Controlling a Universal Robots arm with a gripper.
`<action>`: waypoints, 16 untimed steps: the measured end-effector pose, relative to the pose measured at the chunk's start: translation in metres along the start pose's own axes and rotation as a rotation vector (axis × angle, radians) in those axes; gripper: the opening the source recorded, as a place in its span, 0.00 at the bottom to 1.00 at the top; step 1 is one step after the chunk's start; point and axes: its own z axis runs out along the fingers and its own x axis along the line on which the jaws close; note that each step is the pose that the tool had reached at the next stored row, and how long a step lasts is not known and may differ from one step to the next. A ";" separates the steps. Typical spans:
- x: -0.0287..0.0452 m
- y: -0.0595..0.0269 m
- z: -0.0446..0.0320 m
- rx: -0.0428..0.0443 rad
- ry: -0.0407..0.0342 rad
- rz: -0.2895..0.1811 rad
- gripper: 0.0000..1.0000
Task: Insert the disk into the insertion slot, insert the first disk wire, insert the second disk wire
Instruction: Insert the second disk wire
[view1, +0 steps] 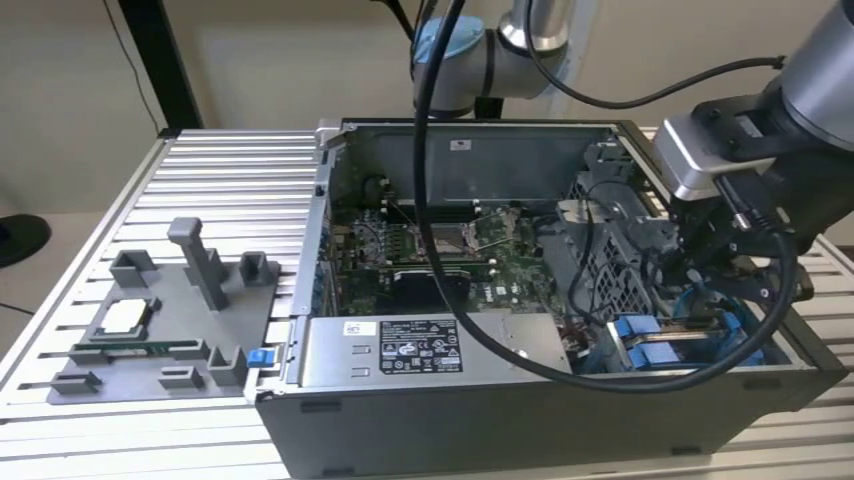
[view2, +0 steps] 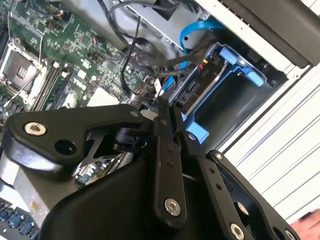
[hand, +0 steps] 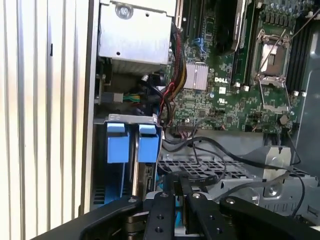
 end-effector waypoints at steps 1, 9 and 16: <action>-0.0001 0.0008 0.0003 0.0099 0.0005 -0.002 0.00; 0.0006 0.0019 0.0036 0.0362 0.0015 -0.008 0.00; 0.0029 0.0026 0.0129 0.0579 0.0037 -0.014 0.00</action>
